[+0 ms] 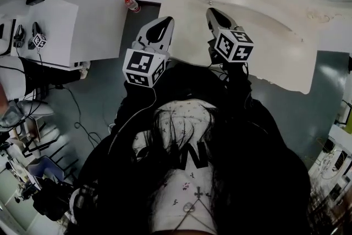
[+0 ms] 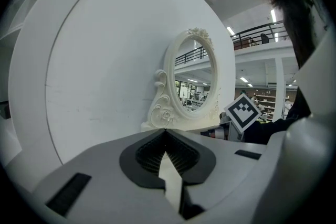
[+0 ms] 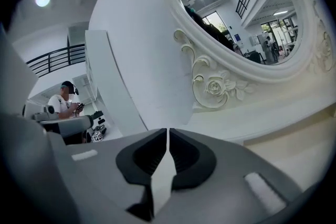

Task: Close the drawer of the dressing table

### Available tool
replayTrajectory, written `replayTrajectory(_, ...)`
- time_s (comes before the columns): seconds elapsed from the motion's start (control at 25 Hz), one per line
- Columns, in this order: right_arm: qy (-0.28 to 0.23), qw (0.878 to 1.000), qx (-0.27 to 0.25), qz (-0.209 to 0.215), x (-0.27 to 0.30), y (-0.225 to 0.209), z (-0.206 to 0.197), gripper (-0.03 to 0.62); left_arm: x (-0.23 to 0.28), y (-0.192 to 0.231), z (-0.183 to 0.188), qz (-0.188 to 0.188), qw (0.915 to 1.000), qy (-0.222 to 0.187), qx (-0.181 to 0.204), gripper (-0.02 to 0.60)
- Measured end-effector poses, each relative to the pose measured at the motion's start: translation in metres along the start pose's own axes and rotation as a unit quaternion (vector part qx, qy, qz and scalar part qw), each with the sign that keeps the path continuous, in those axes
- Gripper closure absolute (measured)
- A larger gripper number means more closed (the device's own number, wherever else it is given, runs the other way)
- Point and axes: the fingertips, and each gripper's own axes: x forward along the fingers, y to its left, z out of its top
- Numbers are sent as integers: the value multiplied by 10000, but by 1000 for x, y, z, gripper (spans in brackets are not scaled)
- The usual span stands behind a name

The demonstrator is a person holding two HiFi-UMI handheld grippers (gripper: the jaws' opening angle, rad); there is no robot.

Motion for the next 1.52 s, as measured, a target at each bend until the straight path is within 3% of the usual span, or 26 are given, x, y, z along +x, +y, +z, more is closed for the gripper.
replayTrajectory(0.52,-157,9997,-130,-95,-56,42,-16,569,-17,-36,-12,-657,9978,-78,68,581)
replayTrajectory(0.84,-269,9994,-156,149,-78,52,-13,569,-19,-54,-8,-577,9981,-73,179,581)
replayTrajectory(1.52,-401,9988,57,284,-229,3,-49,569,-31,-214,-40,-605,9982,16,30,581)
